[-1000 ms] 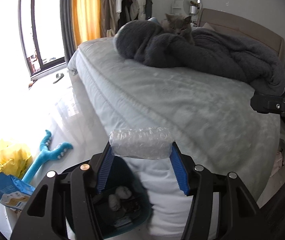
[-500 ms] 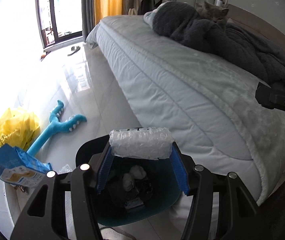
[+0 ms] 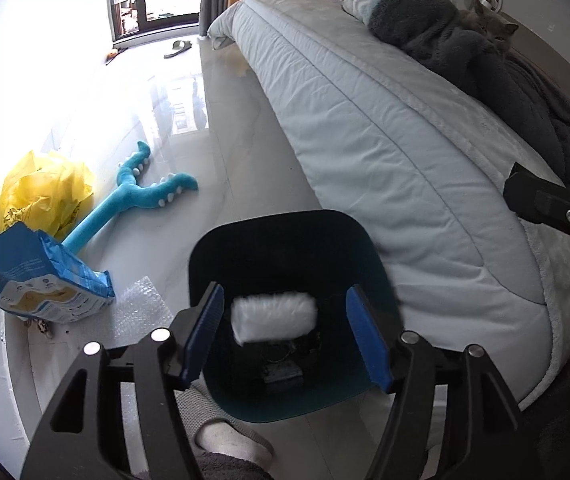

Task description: Collect trash

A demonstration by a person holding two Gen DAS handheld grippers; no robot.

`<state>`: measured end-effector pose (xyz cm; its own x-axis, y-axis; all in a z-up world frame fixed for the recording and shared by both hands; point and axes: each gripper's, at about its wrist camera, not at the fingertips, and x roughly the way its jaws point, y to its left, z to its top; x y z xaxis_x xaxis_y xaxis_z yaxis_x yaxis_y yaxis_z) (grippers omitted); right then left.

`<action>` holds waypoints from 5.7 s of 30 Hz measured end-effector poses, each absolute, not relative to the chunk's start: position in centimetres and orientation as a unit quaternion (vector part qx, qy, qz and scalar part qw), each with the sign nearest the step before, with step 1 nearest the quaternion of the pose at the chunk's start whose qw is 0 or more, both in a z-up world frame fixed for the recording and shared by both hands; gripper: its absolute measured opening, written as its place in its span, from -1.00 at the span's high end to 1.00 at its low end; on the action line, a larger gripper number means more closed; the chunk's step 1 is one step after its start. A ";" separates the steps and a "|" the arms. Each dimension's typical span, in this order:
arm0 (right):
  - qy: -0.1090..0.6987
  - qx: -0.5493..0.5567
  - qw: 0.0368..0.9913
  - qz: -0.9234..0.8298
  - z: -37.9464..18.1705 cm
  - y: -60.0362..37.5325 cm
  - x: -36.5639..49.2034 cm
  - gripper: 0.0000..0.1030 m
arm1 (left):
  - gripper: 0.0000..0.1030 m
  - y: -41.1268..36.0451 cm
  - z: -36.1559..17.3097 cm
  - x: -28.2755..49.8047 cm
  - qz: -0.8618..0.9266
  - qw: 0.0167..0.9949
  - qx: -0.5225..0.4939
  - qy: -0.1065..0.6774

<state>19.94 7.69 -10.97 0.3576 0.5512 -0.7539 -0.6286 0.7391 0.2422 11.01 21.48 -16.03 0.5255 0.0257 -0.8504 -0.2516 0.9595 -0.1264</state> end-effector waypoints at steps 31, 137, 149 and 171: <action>0.522 -0.124 0.768 0.349 -19.6 16.4 19.7 -0.02 | -0.84 26.7 -8.4 5.5 0.133 0.927 -0.134 0.323; 0.180 -0.005 0.963 0.202 3.5 -24.2 4.9 -0.94 | -0.94 7.0 1.0 0.4 0.071 0.982 -0.003 0.177; 0.180 -0.004 0.963 0.200 3.5 -24.1 4.6 -0.94 | -0.94 7.0 1.0 0.4 0.071 0.982 -0.002 0.177; 0.181 -0.004 0.963 0.199 3.6 -24.0 4.5 -0.94 | -0.94 7.0 1.1 0.4 0.070 0.982 -0.001 0.177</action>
<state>4.53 -24.02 3.60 0.8555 0.3817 -0.3500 -0.3845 0.9209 0.0643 0.38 6.99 1.05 0.9271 0.1378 -0.3486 -0.1388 0.9901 0.0224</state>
